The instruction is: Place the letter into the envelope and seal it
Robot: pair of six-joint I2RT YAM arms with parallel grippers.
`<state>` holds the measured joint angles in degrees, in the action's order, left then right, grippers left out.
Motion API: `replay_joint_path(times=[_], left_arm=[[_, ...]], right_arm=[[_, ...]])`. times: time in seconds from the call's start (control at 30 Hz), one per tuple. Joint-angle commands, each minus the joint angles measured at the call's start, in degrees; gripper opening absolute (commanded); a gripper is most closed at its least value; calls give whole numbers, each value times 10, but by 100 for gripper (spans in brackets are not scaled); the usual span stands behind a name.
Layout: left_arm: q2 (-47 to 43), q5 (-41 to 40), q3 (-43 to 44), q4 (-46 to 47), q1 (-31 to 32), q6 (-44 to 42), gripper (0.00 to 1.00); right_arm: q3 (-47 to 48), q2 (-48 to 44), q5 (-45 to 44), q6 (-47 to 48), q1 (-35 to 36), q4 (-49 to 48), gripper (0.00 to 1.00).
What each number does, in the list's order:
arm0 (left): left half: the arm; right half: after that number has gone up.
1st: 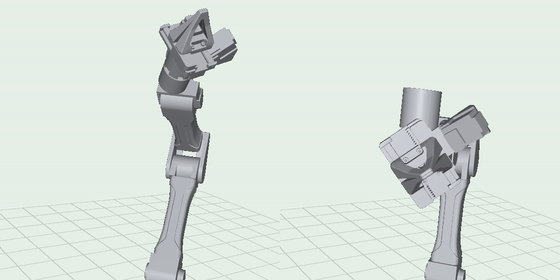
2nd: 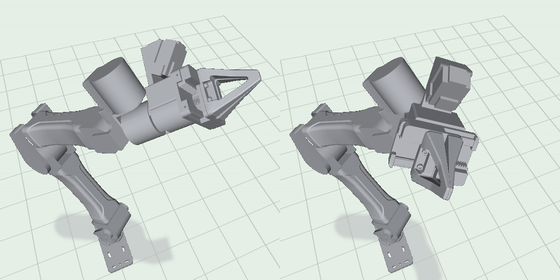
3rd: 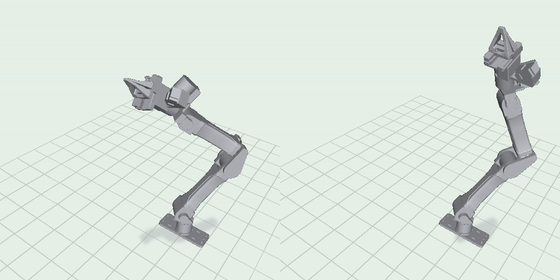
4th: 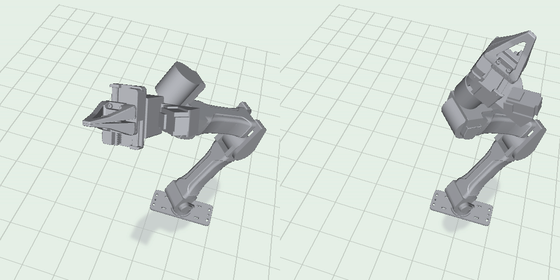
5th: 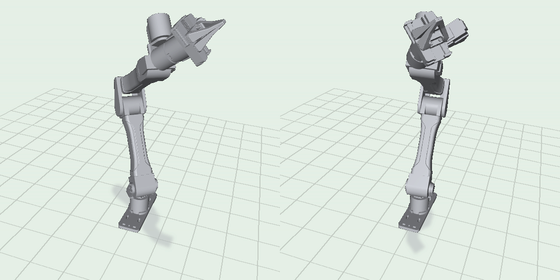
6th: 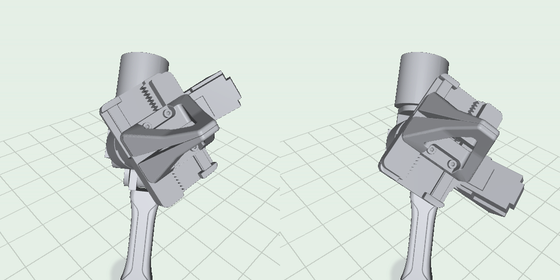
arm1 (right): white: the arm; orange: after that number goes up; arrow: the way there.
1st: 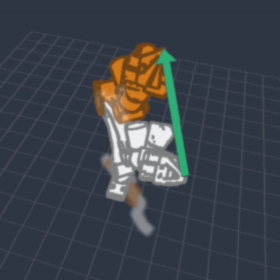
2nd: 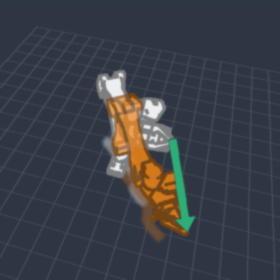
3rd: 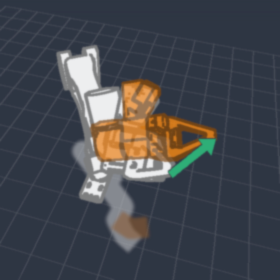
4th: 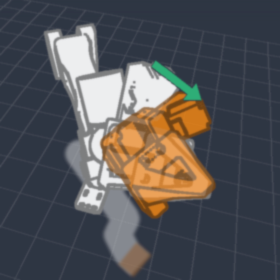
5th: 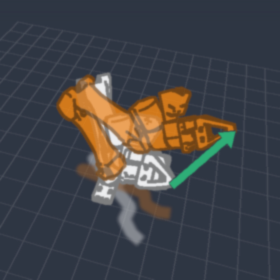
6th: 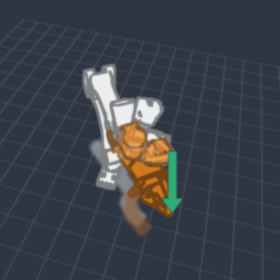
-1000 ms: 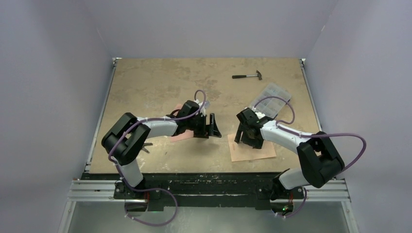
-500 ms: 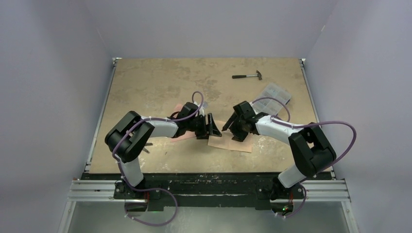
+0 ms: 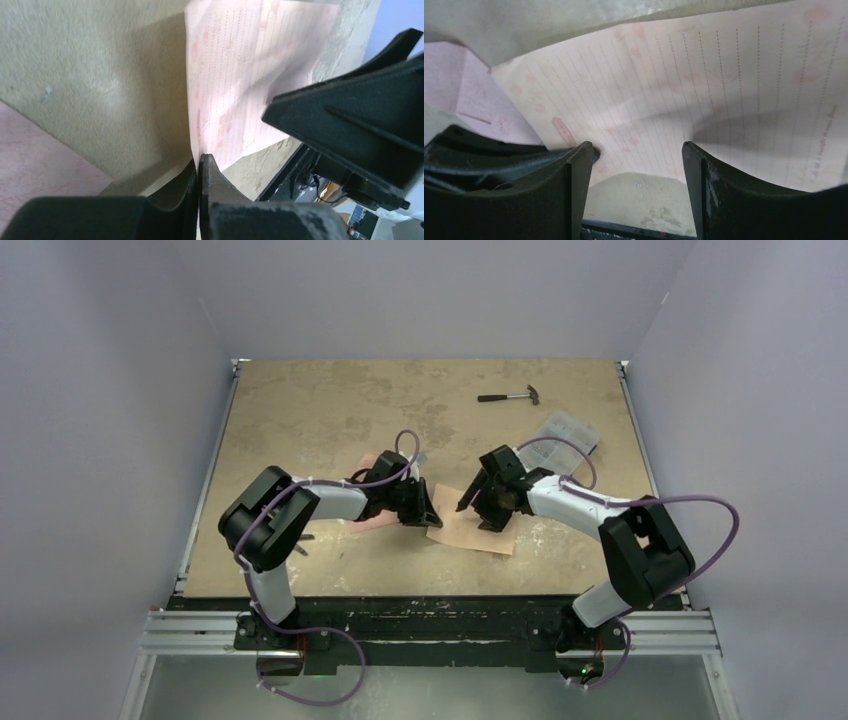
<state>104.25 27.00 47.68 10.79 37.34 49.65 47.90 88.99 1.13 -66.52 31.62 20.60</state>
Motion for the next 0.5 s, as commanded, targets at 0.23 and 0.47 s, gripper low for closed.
replay_joint_path(times=[0.23,0.47], left_arm=[[-68,160,217,-182,-65,-270,0],[-70,244,417,-462,-97,-510,0]], right_arm=[[202,-160,-43,330,-24,11,80],[314,-169,32,537,-29,-32,89]])
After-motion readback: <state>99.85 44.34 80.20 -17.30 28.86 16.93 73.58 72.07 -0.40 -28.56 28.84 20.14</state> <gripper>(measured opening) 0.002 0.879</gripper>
